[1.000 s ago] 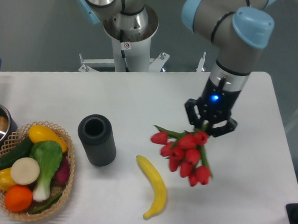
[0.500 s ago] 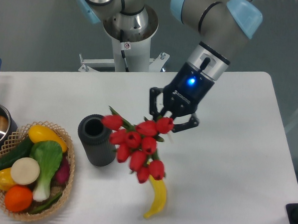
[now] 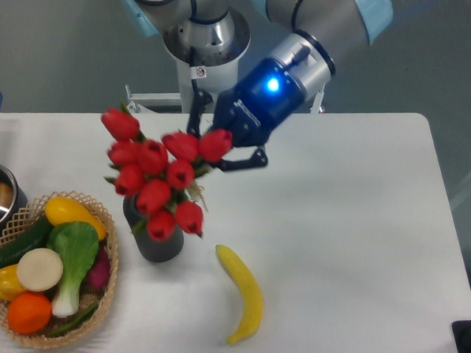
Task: Insert the flowers into the vase
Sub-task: 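Raise the tulips and position their stems above the vase opening, then lower the tulip stems into the vase and open the gripper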
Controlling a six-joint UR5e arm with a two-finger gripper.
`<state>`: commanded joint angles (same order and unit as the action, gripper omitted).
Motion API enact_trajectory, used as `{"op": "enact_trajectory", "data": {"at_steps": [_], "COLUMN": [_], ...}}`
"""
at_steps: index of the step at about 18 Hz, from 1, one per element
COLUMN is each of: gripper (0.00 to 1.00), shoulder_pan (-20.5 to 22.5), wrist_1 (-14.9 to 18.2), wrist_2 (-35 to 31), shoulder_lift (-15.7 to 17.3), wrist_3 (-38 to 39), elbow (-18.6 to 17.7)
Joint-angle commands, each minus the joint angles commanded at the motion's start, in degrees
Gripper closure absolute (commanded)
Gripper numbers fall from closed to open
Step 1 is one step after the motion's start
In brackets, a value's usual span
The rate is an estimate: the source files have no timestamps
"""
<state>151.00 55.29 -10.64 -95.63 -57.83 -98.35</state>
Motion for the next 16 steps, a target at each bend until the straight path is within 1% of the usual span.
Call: {"op": "enact_trajectory", "data": {"at_steps": [4,7,10,16], "gripper": [1.0,1.0,1.0,1.0], "shoulder_pan": [-1.7,-1.8,-2.0,-2.1], "wrist_1": [-0.4,-2.6,-4.6,-5.0], "wrist_2": [0.8,2.6,2.6,2.6], "shoulder_lift": [-0.1,-0.2,-0.2,-0.6], "wrist_3": [-0.4,-0.5,-0.5,-2.0], "elbow": [-1.2,-3.3,-5.5,-7.6]}}
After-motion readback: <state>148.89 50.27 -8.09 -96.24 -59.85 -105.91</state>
